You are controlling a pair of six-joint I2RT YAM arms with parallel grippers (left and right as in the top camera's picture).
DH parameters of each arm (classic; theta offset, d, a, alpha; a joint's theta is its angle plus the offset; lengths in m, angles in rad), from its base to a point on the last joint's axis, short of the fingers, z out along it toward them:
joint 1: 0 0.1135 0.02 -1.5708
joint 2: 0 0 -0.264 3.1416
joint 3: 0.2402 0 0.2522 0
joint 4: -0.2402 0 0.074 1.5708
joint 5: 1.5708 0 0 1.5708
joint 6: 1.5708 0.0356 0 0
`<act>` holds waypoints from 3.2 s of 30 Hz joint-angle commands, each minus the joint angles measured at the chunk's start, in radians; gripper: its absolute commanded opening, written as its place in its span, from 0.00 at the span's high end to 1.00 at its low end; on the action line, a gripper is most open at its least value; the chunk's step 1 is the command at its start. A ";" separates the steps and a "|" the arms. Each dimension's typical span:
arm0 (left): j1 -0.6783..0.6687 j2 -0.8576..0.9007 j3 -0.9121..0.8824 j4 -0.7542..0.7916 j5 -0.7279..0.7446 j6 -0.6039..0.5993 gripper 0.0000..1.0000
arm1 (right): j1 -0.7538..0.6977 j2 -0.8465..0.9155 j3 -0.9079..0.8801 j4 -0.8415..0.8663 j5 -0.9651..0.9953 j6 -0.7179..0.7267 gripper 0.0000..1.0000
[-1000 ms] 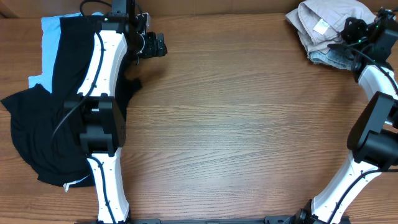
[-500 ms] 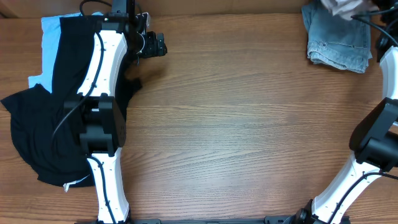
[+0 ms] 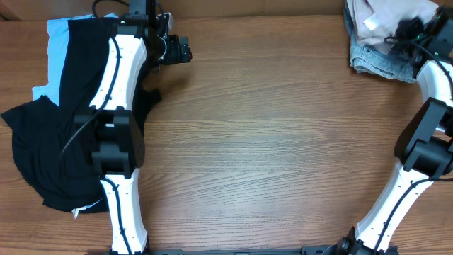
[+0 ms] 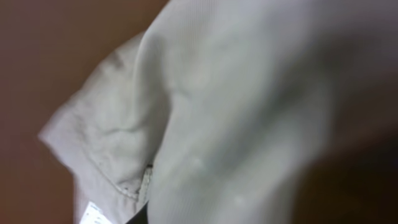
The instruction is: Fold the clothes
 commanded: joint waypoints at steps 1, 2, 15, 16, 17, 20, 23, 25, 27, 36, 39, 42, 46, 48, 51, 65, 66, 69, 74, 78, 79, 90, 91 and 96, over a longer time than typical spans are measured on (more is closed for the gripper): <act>-0.017 0.015 0.015 0.011 -0.006 -0.014 0.11 | -0.012 -0.020 0.024 -0.095 -0.005 -0.016 0.78; -0.020 0.015 0.015 0.012 -0.006 -0.014 0.11 | -0.017 -0.020 0.024 -0.143 -0.006 -0.016 0.75; -0.027 0.019 0.015 0.012 -0.010 -0.014 0.11 | -0.064 -0.152 0.029 -0.509 -0.020 -0.163 0.05; -0.027 0.020 0.015 0.012 -0.010 -0.014 0.11 | -0.064 -0.174 0.029 -0.519 -0.019 -0.183 0.03; -0.027 0.021 0.015 0.011 -0.010 -0.014 0.11 | -0.062 -0.199 0.029 -0.529 -0.017 -0.203 0.02; -0.028 0.022 0.015 0.011 -0.010 -0.014 0.11 | -0.053 -0.269 0.029 -0.538 -0.016 -0.282 0.02; -0.032 0.024 0.015 0.013 -0.010 -0.013 0.10 | -0.036 -0.314 0.029 -0.494 0.004 -0.349 0.02; -0.032 0.026 0.015 0.013 -0.010 -0.014 0.10 | -0.021 -0.318 0.029 -0.425 0.054 -0.373 0.00; -0.032 0.026 0.015 0.012 -0.010 -0.013 0.10 | 0.000 -0.306 0.026 -0.342 0.122 -0.400 0.00; -0.034 0.026 0.015 0.012 -0.010 -0.014 0.11 | 0.079 -0.133 0.025 0.053 0.429 -0.417 0.00; -0.034 0.026 0.015 0.011 -0.010 -0.014 0.10 | 0.084 -0.059 0.025 0.114 0.429 -0.409 0.00; -0.034 0.026 0.015 0.011 -0.010 -0.013 0.10 | 0.084 0.018 0.025 0.129 0.430 -0.409 0.00; -0.034 0.026 0.015 0.011 -0.010 -0.013 0.11 | 0.084 0.118 0.025 0.111 0.433 -0.409 0.00; -0.035 0.026 0.015 0.008 -0.010 -0.013 0.11 | 0.084 0.154 0.025 0.090 0.433 -0.409 0.00; -0.038 0.026 0.015 0.008 -0.010 -0.013 0.11 | 0.084 0.193 0.025 0.043 0.433 -0.410 0.00; -0.046 0.026 0.015 -0.011 -0.009 -0.013 0.10 | 0.155 0.204 0.027 -0.320 0.322 -0.443 0.00; -0.047 0.026 0.015 -0.013 -0.010 -0.013 0.10 | 0.161 0.204 0.027 -0.340 0.313 -0.443 0.00; -0.051 0.026 0.015 -0.014 -0.010 -0.013 0.10 | 0.179 0.204 0.027 -0.402 0.303 -0.442 0.00; -0.051 0.026 0.015 -0.017 -0.010 -0.013 0.10 | 0.201 0.204 0.027 -0.522 0.303 -0.438 0.00; -0.053 0.026 0.015 -0.026 -0.010 -0.013 0.10 | 0.201 0.204 0.027 -0.625 0.303 -0.435 0.00; -0.053 0.026 0.015 -0.027 -0.010 -0.013 0.10 | 0.201 0.204 0.027 -0.648 0.304 -0.435 0.00; -0.057 0.026 0.015 -0.040 -0.010 -0.013 0.10 | 0.118 0.204 0.026 -0.679 0.356 -0.330 0.00; -0.057 0.026 0.015 -0.040 -0.010 -0.013 0.10 | 0.107 0.204 0.026 -0.653 0.377 -0.330 0.00; -0.057 0.026 0.015 -0.041 -0.010 -0.013 0.10 | 0.052 0.204 0.026 -0.527 0.487 -0.351 0.00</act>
